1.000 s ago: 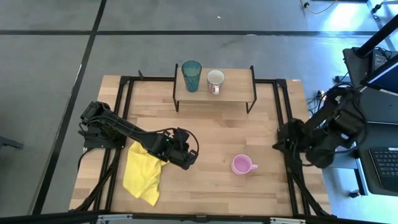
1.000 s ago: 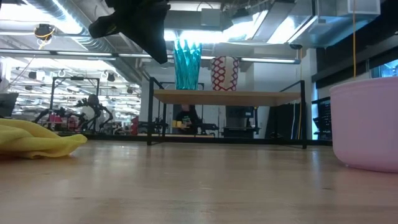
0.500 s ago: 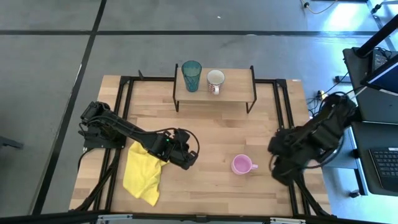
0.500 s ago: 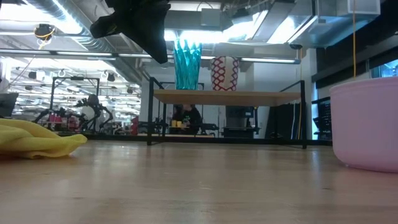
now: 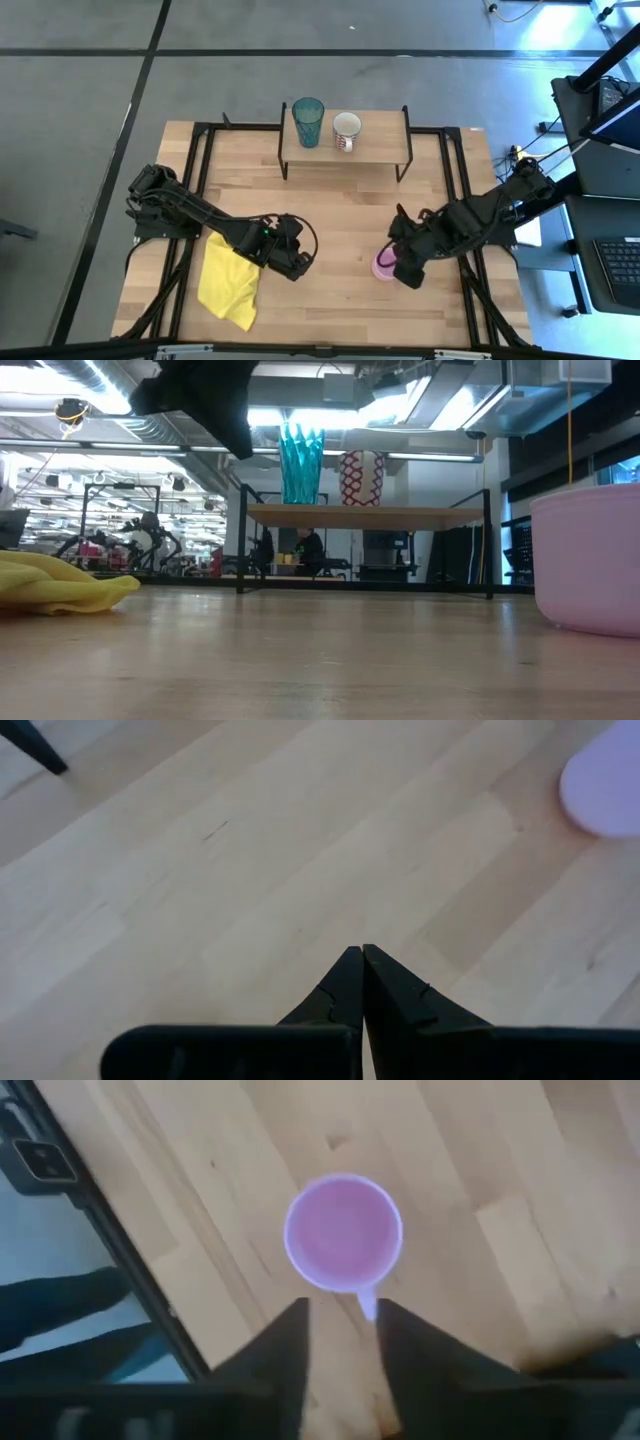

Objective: Stack small to large cups/mugs on shelf
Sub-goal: Put the pink cup on the shelf

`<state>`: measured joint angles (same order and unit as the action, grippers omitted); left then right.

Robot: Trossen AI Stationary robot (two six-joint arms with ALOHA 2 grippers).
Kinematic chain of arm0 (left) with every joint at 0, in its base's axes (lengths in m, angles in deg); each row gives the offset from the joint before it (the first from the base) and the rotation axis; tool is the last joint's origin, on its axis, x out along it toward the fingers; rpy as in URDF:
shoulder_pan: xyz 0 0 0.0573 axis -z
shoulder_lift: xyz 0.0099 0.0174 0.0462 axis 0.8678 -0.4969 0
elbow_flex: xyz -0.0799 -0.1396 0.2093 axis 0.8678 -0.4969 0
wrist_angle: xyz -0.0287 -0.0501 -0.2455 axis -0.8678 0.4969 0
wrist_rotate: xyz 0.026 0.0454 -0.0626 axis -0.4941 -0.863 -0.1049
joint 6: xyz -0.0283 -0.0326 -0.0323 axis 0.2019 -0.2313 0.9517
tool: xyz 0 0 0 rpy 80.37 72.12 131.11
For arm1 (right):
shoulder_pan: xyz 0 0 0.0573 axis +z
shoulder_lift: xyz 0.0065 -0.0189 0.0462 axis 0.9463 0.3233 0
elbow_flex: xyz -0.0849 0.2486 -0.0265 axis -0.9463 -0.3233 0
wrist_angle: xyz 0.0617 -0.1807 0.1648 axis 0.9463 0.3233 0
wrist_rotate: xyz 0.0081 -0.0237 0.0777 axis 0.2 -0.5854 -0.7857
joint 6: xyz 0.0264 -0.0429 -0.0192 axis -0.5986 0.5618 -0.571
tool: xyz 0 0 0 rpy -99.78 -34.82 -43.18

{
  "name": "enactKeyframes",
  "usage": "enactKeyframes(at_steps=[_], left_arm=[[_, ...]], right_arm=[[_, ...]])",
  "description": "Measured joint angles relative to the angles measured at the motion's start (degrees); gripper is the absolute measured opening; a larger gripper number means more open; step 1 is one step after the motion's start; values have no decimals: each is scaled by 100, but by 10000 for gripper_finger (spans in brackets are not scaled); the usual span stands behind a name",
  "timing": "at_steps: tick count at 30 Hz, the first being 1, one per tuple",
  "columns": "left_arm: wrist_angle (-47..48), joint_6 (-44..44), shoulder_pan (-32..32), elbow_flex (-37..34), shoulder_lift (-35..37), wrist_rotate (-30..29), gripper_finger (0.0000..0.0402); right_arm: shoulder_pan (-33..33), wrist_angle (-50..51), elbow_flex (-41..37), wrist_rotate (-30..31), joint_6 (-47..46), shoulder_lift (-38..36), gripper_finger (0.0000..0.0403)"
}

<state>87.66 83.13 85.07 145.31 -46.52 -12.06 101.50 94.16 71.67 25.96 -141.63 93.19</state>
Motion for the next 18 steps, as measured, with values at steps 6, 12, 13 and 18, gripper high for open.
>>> enactKeyframes(at_steps=[6,12,13,18], left_arm=[[385,19,143,0,0,12,10],[465,17,183,0,0,66,25],[469,15,183,0,0,131,26],[468,-50,216,0,0,184,28]], right_arm=[[-277,98,-66,-236,-135,25,225],[-466,-1,-587,-470,-581,59,240],[-486,-42,-714,-461,-598,59,236],[-505,-563,-1485,-457,-639,59,211]])
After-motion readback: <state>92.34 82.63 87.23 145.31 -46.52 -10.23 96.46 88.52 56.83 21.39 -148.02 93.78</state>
